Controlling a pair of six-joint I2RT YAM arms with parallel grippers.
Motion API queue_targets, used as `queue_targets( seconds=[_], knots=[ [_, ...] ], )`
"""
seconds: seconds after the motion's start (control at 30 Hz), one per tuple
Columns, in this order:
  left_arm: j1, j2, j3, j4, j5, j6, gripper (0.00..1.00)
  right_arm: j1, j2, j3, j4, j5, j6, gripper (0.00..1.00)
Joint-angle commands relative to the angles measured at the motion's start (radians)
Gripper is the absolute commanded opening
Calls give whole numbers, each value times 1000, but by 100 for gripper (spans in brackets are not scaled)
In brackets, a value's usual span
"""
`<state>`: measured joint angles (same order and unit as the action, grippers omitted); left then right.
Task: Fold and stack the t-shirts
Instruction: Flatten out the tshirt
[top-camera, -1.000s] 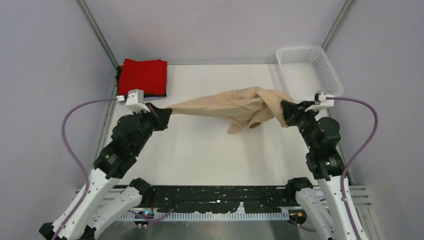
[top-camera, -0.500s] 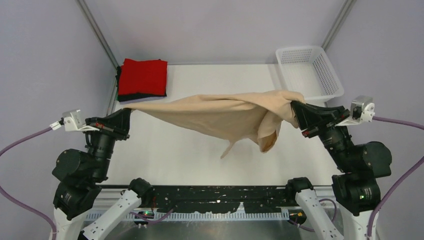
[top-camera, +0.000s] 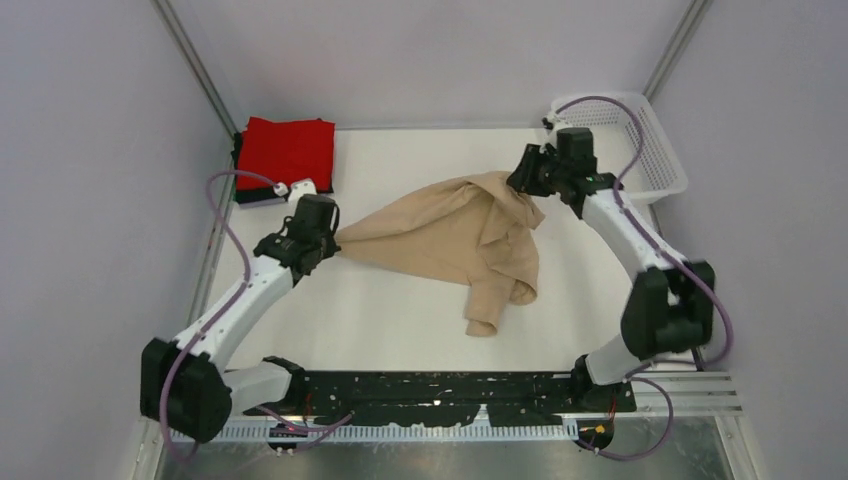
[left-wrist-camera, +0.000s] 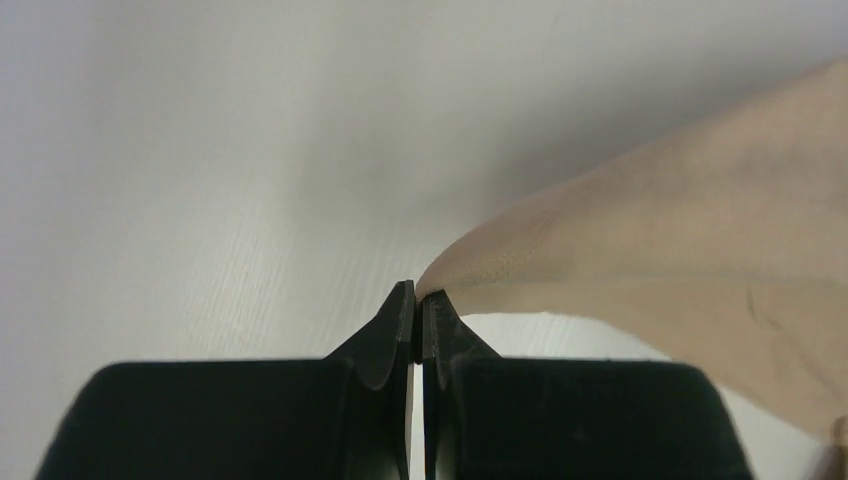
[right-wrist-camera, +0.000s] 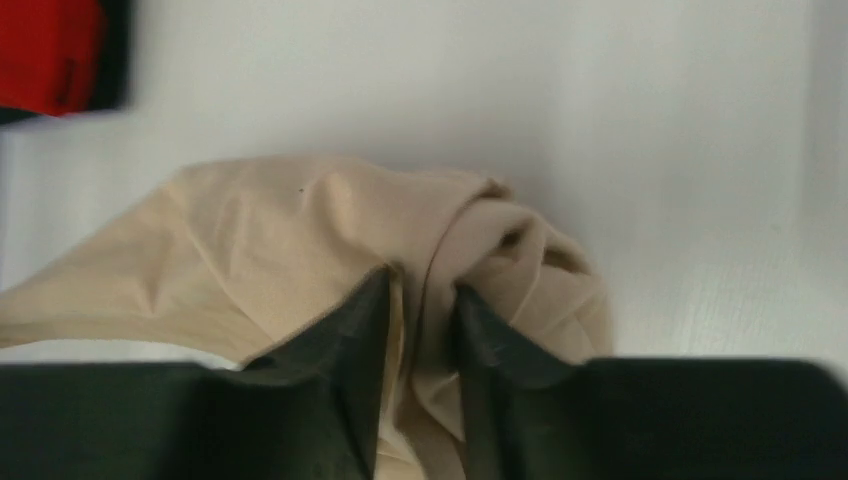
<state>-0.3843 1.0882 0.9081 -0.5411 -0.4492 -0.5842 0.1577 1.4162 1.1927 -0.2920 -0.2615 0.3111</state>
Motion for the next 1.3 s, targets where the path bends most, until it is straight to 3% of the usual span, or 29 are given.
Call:
queue_targets(
  seconds=[0.0, 0.1, 0.13, 0.17, 0.4, 0.53, 0.7, 0.8, 1.0, 1.2, 1.27],
  knots=[
    [39, 131, -10, 2, 110, -65, 0, 38, 316, 236, 19, 142, -86, 51],
    [46, 182, -11, 6, 125, -76, 0, 83, 391, 387, -104, 294, -156, 85],
    [48, 185, -18, 6, 115, -84, 0, 110, 371, 380, -101, 324, -168, 89],
    [52, 180, -27, 3, 103, -95, 0, 122, 352, 337, -78, 375, -179, 99],
    [76, 85, -110, 62, 150, -135, 0, 216, -75, -94, -74, 547, -26, 95],
    [76, 39, -144, 89, 164, -142, 0, 258, -374, -397, -158, 479, 162, 99],
    [77, -7, -170, 108, 186, -151, 0, 314, -668, -643, -236, 293, 299, 85],
    [77, -34, -186, 122, 193, -157, 0, 352, -722, -737, -193, 196, 332, 73],
    [77, -56, -194, 113, 181, -161, 0, 456, -656, -851, -31, 145, 386, 60],
    [77, -53, -196, 113, 189, -163, 0, 503, -507, -903, 133, 167, 415, 55],
    [77, -50, -194, 113, 189, -163, 0, 505, -466, -915, 174, 214, 427, 49]
  ],
)
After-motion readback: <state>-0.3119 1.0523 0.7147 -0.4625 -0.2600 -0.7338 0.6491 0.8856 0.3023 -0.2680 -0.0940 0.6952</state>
